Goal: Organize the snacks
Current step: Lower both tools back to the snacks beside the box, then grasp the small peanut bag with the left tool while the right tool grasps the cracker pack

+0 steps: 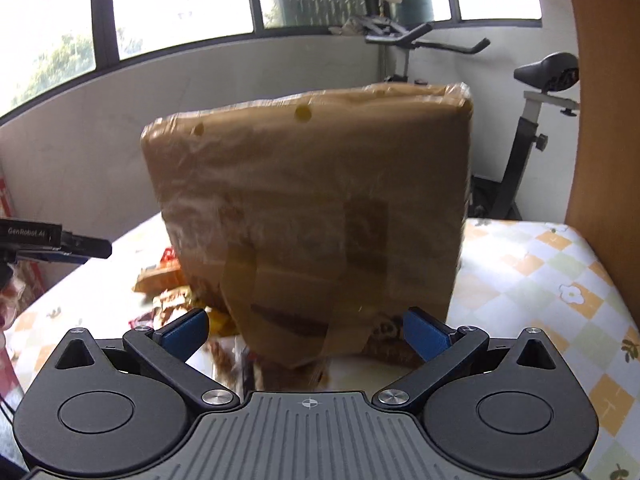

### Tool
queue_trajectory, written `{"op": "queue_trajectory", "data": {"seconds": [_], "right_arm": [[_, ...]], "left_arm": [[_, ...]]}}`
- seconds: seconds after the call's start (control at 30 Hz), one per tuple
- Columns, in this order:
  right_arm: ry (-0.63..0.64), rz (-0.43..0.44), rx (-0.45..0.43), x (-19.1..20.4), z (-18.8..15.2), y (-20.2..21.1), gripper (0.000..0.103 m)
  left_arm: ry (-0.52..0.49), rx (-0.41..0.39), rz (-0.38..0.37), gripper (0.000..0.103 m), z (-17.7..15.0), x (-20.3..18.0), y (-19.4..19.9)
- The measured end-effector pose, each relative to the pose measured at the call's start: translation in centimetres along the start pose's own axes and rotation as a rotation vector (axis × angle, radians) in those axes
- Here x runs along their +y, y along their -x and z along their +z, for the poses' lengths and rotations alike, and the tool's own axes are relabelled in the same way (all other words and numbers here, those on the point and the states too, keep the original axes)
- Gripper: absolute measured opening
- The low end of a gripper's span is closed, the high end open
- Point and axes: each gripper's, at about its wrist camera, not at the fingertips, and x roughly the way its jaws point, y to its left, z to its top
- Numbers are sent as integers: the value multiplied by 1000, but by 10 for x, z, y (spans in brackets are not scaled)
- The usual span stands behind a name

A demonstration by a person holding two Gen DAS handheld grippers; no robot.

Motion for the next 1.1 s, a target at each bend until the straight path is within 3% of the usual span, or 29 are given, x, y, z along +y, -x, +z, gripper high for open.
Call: {"op": "queue_trajectory", "data": {"seconds": [0.1, 0.17, 0.3, 0.4, 0.7, 0.9, 1.1], "right_arm": [[3, 29, 107, 11, -10, -24, 101], [12, 54, 163, 18, -14, -39, 93], [59, 152, 240, 32, -19, -65, 72], [109, 150, 283, 44, -19, -85, 63], [162, 95, 284, 53, -9, -112, 50], [234, 111, 287, 61, -21, -95, 43], [215, 129, 289, 55, -29, -76, 43]], "left_arm": [[-47, 18, 20, 81, -12, 0, -2], [-74, 22, 49, 81, -15, -1, -6], [-14, 47, 67, 80, -24, 6, -11], [-3, 73, 76, 79, -29, 8, -15], [-2, 79, 85, 74, -35, 7, -17], [8, 100, 73, 68, -43, 3, -29], [-8, 131, 33, 66, -50, -7, -36]]}}
